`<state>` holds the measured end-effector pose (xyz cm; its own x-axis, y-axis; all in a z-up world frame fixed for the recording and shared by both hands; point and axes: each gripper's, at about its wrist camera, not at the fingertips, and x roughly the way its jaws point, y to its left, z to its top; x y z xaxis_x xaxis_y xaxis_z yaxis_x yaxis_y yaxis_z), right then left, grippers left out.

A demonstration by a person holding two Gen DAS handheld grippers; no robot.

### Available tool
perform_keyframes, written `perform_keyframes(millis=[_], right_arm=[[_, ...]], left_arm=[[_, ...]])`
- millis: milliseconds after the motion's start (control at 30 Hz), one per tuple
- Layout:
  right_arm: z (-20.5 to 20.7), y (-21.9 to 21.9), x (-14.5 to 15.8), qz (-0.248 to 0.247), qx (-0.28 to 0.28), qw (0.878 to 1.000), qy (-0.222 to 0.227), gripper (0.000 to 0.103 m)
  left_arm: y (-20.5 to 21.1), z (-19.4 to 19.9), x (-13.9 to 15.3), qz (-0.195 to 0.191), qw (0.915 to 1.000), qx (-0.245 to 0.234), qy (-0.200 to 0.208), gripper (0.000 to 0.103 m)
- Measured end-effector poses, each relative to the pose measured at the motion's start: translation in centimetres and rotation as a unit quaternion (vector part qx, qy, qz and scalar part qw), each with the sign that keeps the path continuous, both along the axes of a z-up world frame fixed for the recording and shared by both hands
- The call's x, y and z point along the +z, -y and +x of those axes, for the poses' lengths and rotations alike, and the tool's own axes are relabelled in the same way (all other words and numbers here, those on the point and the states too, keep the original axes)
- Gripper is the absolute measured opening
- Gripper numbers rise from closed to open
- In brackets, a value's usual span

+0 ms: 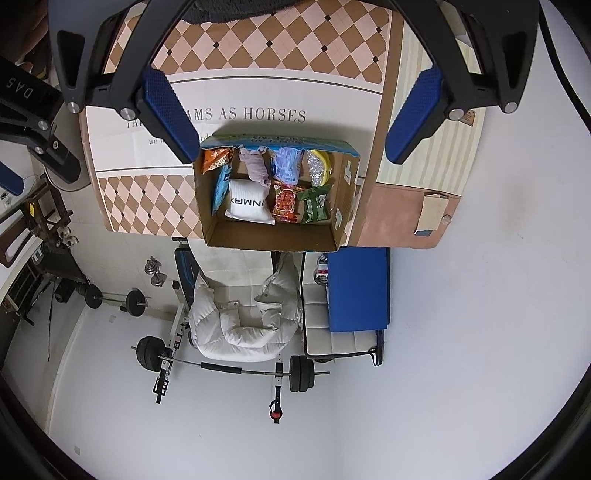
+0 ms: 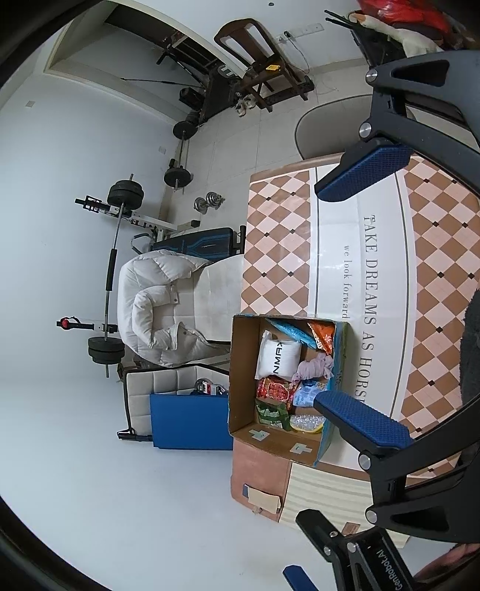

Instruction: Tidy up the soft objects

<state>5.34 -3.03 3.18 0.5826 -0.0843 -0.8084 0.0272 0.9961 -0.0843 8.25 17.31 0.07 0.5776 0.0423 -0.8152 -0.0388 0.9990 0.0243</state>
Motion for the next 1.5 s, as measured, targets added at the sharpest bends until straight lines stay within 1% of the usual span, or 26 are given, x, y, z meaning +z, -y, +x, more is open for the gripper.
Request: perform_keyframes(millis=[400, 1500], right_arm=[[0.41, 0.2, -0.44, -0.001, 0.004, 1.0, -0.003, 0.103], [0.22, 0.55, 0.18, -0.001, 0.007, 1.0, 0.002, 0.103]], left_arm=[[-0.13, 0.14, -0.02, -0.001, 1.0, -0.001, 0.0, 0.103], [0.28, 0.01, -0.06, -0.002, 1.0, -0.002, -0.002, 0.103]])
